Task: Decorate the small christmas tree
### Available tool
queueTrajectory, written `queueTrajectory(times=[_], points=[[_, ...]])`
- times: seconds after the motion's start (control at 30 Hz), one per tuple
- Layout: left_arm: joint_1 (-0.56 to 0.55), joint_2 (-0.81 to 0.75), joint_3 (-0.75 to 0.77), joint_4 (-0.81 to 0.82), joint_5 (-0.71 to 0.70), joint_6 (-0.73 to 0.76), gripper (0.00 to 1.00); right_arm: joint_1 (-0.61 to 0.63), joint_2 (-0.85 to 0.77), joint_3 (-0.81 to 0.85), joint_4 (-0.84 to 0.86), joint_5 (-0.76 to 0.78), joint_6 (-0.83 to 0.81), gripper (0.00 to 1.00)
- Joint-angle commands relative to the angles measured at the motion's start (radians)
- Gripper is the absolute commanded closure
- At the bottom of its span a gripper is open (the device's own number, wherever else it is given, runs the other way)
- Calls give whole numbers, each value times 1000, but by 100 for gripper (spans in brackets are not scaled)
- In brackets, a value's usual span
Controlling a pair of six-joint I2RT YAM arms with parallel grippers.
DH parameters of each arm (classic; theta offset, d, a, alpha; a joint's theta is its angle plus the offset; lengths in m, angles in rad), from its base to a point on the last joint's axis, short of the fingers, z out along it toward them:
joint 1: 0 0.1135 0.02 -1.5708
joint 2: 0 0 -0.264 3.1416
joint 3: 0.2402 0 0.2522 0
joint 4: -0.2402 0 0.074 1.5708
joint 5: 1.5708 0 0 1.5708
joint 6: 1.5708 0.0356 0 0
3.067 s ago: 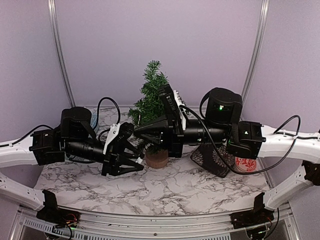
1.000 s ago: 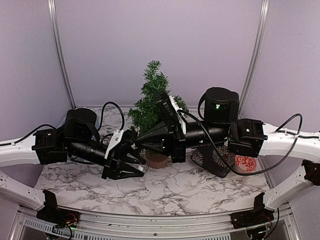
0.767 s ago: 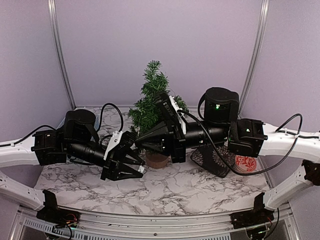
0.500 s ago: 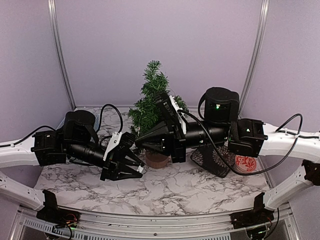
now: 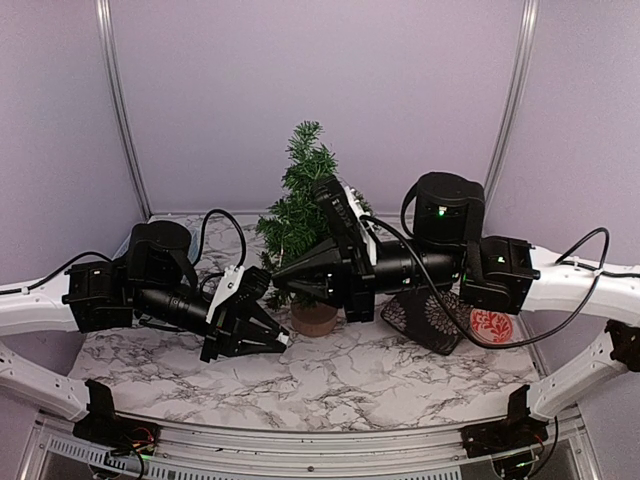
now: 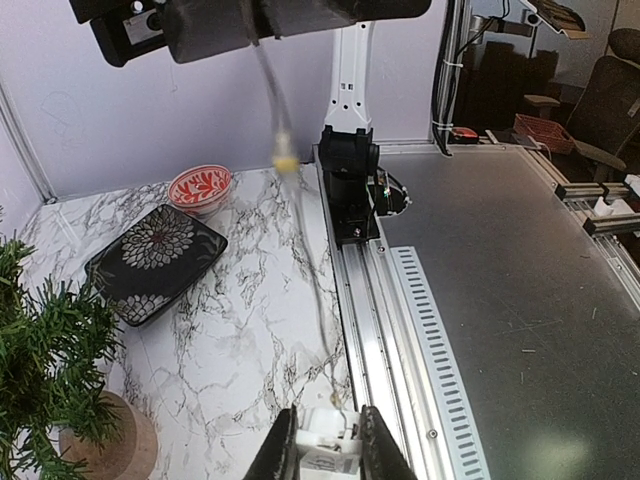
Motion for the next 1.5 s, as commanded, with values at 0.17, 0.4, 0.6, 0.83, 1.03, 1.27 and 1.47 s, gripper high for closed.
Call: queueTrajectory(times=[0.17, 0.4, 0.6, 0.83, 1.03, 1.27, 1.47], points=[[-7, 11, -5, -36, -1, 3, 72, 5, -50, 15, 61, 28, -8, 100], [-7, 21, -3, -37, -7, 13, 71, 5, -49, 18, 57, 30, -11, 100], [-7, 17, 9, -37, -6, 9, 68, 5, -45, 18, 56, 24, -12, 100], [-7, 11, 21, -31, -23, -3, 58, 5, -38, 22, 57, 15, -14, 100], [-6, -1, 19, -20, -48, 0, 58, 5, -31, 27, 53, 1, -13, 100], [-7, 0, 46, -20, -22, 6, 59, 5, -23, 32, 48, -17, -8, 100], [-7, 15, 69, -20, -3, 8, 61, 5, -16, 39, 44, -23, -10, 100]])
